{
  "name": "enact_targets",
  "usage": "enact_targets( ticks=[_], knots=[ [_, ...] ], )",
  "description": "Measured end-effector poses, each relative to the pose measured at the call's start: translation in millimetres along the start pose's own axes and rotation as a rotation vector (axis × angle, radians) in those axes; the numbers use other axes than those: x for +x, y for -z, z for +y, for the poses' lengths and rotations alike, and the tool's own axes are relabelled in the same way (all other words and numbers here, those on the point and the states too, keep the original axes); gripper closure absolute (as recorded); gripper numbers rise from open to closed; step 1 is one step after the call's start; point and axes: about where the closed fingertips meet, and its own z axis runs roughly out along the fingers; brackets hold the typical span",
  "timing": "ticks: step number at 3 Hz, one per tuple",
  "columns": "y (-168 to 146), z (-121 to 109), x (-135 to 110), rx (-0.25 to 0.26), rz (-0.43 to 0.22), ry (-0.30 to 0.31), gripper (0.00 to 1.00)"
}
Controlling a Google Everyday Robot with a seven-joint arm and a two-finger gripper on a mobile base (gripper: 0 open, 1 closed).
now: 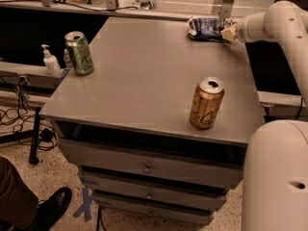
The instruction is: Pick blue chip bag
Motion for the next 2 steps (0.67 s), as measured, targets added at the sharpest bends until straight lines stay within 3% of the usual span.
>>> enact_targets(
  ticks=[1,2],
  knots=[
    [3.7,4.2,-3.2,-0.02,-0.004,-0.005,0.87],
    [7.4,11.6,-6.9,-0.047,-0.007,-0.011,1.0]
  ],
)
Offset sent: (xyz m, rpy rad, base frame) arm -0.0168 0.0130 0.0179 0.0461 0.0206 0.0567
